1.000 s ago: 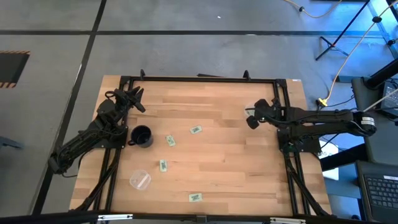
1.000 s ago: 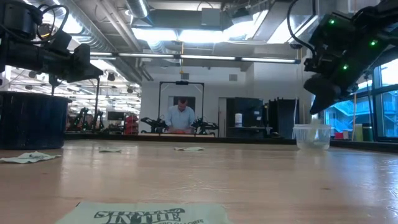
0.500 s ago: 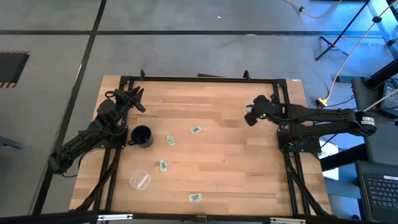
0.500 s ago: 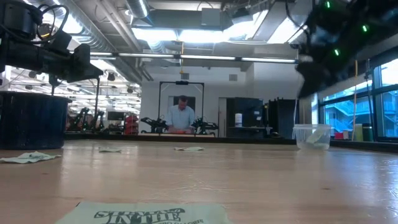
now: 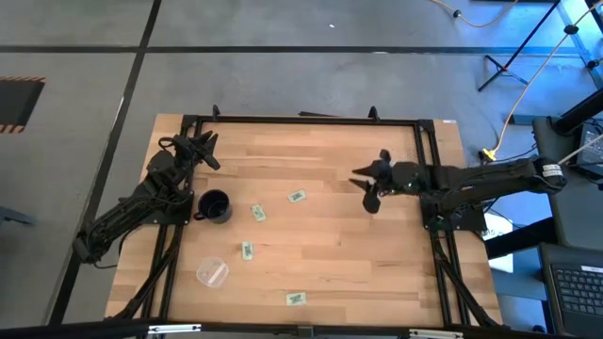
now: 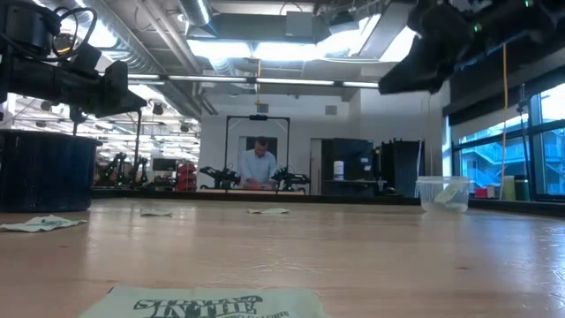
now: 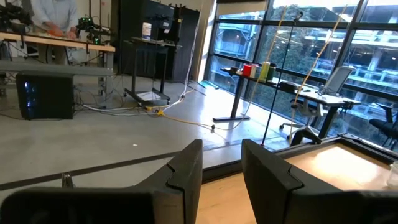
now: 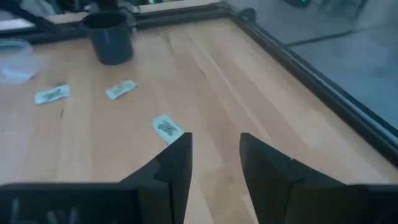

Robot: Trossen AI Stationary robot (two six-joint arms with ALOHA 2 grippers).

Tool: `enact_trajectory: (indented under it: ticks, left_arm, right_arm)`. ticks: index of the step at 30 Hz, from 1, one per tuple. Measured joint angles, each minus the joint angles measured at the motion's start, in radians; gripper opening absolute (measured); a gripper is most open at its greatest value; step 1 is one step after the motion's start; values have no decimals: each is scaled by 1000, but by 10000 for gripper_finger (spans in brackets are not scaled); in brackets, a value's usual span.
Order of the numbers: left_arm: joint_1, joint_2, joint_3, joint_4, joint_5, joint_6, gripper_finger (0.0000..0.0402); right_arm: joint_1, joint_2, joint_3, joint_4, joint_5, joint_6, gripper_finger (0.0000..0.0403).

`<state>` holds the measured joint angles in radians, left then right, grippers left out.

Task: Pick and place items into bin
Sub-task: Put the light green stevia packet into the bottom transparent bin

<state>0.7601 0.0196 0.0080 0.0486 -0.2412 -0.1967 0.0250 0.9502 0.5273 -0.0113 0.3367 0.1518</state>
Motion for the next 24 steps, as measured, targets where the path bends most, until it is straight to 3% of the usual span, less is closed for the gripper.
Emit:
enact_trajectory:
  ticks: [7,13,18,24]
  left_arm:
    - [0,0,0,0,0,0,106]
    - [0,0,0,0,19,0,106]
    - [0,0,0,64,268,29,116]
    - [-40,9,0,303,566,2,154]
  right_arm:
    - [21,71,-171,327,0,-20,138]
    - [20,83,-241,436,0,-31,138]
    - [19,83,-243,441,1,-54,138]
    - [19,83,-243,441,1,-73,138]
